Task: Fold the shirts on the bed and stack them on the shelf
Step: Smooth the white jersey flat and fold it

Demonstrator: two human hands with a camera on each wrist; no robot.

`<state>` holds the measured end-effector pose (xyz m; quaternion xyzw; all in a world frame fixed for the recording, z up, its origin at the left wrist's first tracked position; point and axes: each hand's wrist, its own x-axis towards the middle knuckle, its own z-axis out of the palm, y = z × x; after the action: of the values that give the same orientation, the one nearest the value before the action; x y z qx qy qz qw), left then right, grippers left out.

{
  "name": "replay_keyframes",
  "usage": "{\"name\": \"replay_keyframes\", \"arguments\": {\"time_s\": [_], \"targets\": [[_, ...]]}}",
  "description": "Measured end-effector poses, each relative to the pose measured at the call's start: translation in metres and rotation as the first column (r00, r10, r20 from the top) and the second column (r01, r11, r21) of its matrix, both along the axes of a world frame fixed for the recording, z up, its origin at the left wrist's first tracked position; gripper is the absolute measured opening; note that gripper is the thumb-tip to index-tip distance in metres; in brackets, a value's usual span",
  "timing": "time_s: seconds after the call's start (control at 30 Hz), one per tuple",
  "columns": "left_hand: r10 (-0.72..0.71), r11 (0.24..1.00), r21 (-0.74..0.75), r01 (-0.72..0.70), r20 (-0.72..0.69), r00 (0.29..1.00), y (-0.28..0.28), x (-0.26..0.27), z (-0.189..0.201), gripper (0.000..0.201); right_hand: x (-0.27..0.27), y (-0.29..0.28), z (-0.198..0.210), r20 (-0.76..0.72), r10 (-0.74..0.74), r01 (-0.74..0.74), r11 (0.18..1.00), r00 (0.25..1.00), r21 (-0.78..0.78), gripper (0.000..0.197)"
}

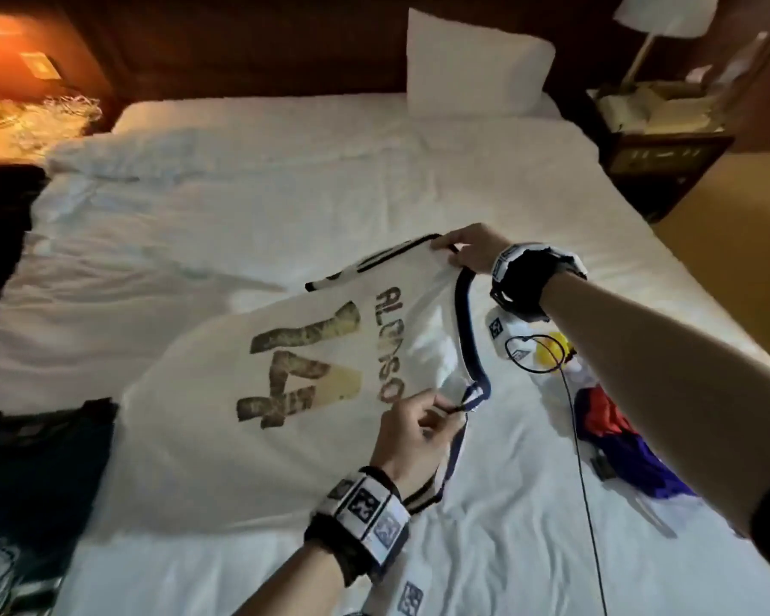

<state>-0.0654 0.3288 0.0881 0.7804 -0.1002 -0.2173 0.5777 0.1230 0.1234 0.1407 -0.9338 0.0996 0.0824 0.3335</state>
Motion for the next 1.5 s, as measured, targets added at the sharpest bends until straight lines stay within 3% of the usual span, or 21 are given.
{"name": "replay_keyframes", "arguments": {"time_s": [0.17, 0.27, 0.33, 0.63, 0.77, 0.87, 1.0, 1.07, 1.17, 1.3, 1.37, 1.43, 1.5], "targets": [[-0.028, 0.995, 0.093, 0.042, -0.151, 0.988, -0.085, -0.029, -0.148, 0.027, -0.022, -0.079, -0.157, -0.185, -0.057, 0.051, 0.998, 0.981, -0.036, 0.044], [-0.056, 0.988, 0.122, 0.092, -0.276, 0.960, -0.121, -0.042, -0.203, 0.013, -0.039, -0.113, -0.223, -0.268, -0.049, 0.027, 0.996, 0.962, -0.083, 0.044], [-0.048, 0.984, 0.150, 0.100, -0.315, 0.948, -0.140, -0.045, -0.230, 0.016, -0.052, -0.125, -0.250, -0.291, -0.064, 0.037, 0.995, 0.955, -0.097, 0.045], [-0.036, 0.987, 0.123, 0.101, -0.442, 0.896, -0.204, -0.049, -0.268, 0.022, -0.060, -0.173, -0.286, -0.289, -0.085, 0.050, 0.991, 0.954, -0.127, 0.039], [-0.180, 0.981, -0.056, 0.187, -0.630, 0.756, -0.213, -0.040, -0.266, 0.024, -0.047, -0.192, -0.295, -0.353, -0.115, 0.053, 0.982, 0.928, -0.181, 0.040], [-0.182, 0.978, -0.017, 0.206, -0.538, 0.823, -0.199, 0.011, -0.253, 0.022, -0.035, -0.196, -0.308, -0.326, -0.265, 0.223, 0.961, 0.908, -0.162, 0.050], [0.053, 0.983, 0.185, -0.007, -0.243, 0.969, -0.165, 0.133, -0.260, 0.015, -0.007, -0.189, -0.322, -0.247, -0.271, 0.235, 0.957, 0.930, -0.169, 0.064], [0.160, 0.934, 0.328, -0.139, -0.036, 0.986, -0.153, 0.190, -0.264, 0.014, 0.013, -0.179, -0.325, -0.238, -0.225, 0.204, 0.973, 0.945, -0.113, 0.066], [0.182, 0.845, 0.468, -0.259, 0.204, 0.962, -0.136, 0.261, -0.265, 0.016, 0.044, -0.156, -0.331, -0.265, -0.135, 0.127, 0.991, 0.955, -0.050, 0.073], [0.111, 0.671, 0.708, -0.220, 0.198, 0.974, -0.121, 0.327, -0.280, 0.071, 0.081, -0.139, -0.341, -0.234, 0.008, -0.054, 0.980, 0.972, -0.191, 0.083], [0.115, 0.639, 0.753, -0.158, 0.109, 0.987, -0.120, 0.350, -0.286, 0.085, 0.092, -0.136, -0.342, -0.221, 0.053, -0.111, 0.960, 0.974, -0.259, 0.068], [0.076, 0.623, 0.781, -0.051, 0.005, 0.997, -0.125, 0.368, -0.285, 0.076, 0.098, -0.138, -0.341, -0.161, -0.016, -0.032, 0.957, 0.987, -0.288, 0.032], [0.041, 0.656, 0.754, -0.015, -0.016, 0.999, -0.134, 0.384, -0.282, 0.040, 0.101, -0.144, -0.338, -0.103, -0.150, 0.127, 0.971, 0.983, -0.204, 0.018]]}}
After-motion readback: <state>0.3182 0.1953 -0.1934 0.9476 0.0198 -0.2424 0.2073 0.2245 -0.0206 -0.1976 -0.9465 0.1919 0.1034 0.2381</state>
